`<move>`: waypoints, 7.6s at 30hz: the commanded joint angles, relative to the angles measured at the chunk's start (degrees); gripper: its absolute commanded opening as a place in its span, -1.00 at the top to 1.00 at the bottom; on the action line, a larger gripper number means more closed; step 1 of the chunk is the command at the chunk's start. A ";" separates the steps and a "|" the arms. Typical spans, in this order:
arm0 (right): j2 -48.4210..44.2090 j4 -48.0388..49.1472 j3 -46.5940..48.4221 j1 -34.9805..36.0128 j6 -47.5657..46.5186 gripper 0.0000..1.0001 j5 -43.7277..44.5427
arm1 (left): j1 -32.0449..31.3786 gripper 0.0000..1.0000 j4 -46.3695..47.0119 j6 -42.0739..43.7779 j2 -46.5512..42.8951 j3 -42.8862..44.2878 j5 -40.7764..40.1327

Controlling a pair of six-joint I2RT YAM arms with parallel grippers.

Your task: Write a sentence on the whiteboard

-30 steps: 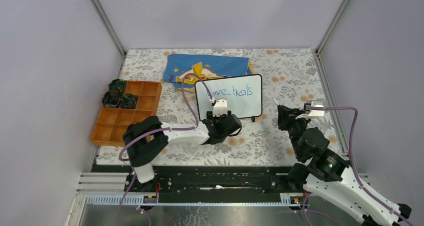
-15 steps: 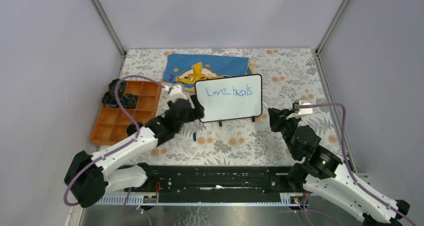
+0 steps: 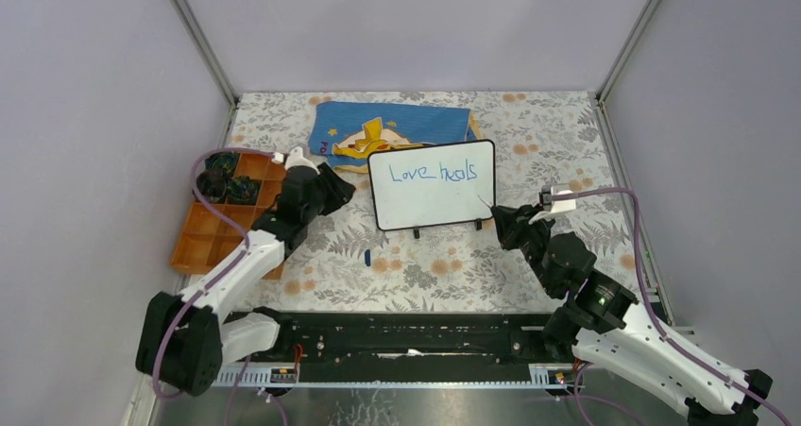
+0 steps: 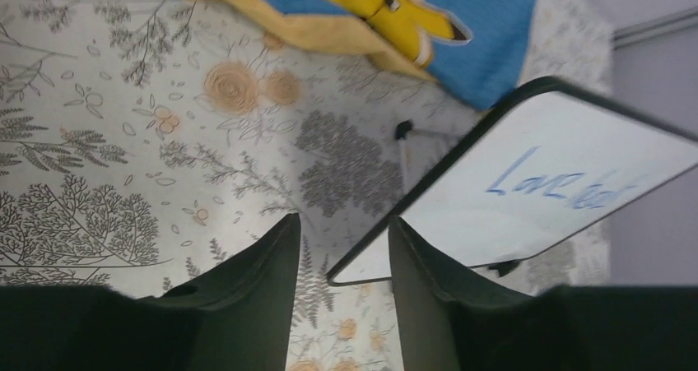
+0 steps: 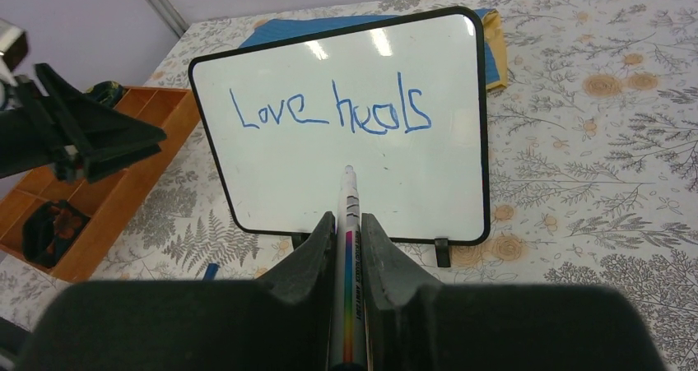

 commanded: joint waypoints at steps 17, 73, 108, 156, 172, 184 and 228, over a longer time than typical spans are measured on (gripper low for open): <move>-0.51 1.68 1.60 -0.05 0.57 1.00 -0.49 | -5.72 0.24 -1.26 -1.21 21.79 8.89 -5.99; 3.19 8.47 -2.05 -0.07 -0.20 1.00 -7.92 | 8.56 -0.52 47.75 14.52 20.10 -7.67 50.41; 25.98 29.16 -2.58 -0.11 1.03 1.00 -19.46 | 9.04 0.09 71.82 6.08 41.94 -7.12 54.71; 40.02 44.45 -3.23 7.00 -6.09 1.00 -1.68 | 7.25 1.00 72.03 10.42 43.98 -9.00 54.25; 38.55 43.21 -5.15 6.99 -5.41 1.00 -0.47 | 4.67 1.00 66.65 15.10 42.33 -8.94 53.58; 43.35 41.66 -1.03 6.95 -4.03 1.00 -1.86 | 4.43 1.00 64.11 16.32 41.50 -8.68 53.04; 52.91 39.96 5.07 6.91 -4.51 1.00 -3.47 | 4.34 1.00 60.07 18.32 40.99 -7.88 52.69</move>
